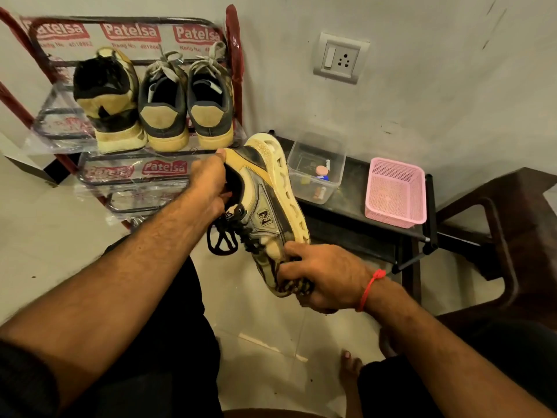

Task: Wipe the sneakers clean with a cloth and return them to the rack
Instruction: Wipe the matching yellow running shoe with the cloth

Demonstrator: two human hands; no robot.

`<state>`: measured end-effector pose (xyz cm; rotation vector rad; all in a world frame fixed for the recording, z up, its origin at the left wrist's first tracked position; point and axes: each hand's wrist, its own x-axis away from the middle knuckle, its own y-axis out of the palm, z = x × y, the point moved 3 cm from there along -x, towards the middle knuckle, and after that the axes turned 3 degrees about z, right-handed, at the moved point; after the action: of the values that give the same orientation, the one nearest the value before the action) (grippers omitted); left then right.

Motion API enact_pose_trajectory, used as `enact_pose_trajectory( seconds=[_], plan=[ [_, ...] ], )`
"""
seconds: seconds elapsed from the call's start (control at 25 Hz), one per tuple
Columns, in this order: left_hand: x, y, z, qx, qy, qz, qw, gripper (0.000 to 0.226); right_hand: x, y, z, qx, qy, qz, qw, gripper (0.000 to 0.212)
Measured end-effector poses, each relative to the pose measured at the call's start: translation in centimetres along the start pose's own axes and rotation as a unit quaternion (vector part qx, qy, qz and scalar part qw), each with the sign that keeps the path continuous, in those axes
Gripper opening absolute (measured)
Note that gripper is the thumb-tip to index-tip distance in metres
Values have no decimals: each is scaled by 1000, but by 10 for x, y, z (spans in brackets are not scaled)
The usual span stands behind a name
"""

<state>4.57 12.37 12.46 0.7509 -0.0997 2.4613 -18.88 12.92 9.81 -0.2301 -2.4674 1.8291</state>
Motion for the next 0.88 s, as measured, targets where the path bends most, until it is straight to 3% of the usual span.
enact_pose_trajectory(
  seconds=[0.08,0.16,0.24,0.36,0.48,0.6,0.76,0.8,0.88],
  plan=[
    [0,-1,0,19,-1,-5,1000,30,3,-19,12,-101,40,45,993,34],
    [4,2,-1,19,2,-32,999,33,8,-38,26,-195,90,183,959,31],
    [14,8,-4,0,3,-75,997,38,12,-48,34,-233,133,300,915,29],
    [29,16,-8,-53,2,-184,982,53,14,-65,28,-239,128,381,884,26],
    [45,22,-10,-209,80,-233,946,68,14,-83,19,-228,74,425,873,28],
    [62,22,-9,-378,252,-239,858,48,13,-86,20,-279,98,444,846,33],
    [73,3,2,-537,335,-219,743,34,2,-67,27,-378,182,401,814,34],
    [74,-6,5,-565,332,-191,731,32,-1,-61,27,-396,201,391,806,32],
    [76,-27,9,-582,309,-142,739,18,-7,-50,23,-419,223,376,796,31]
  ],
)
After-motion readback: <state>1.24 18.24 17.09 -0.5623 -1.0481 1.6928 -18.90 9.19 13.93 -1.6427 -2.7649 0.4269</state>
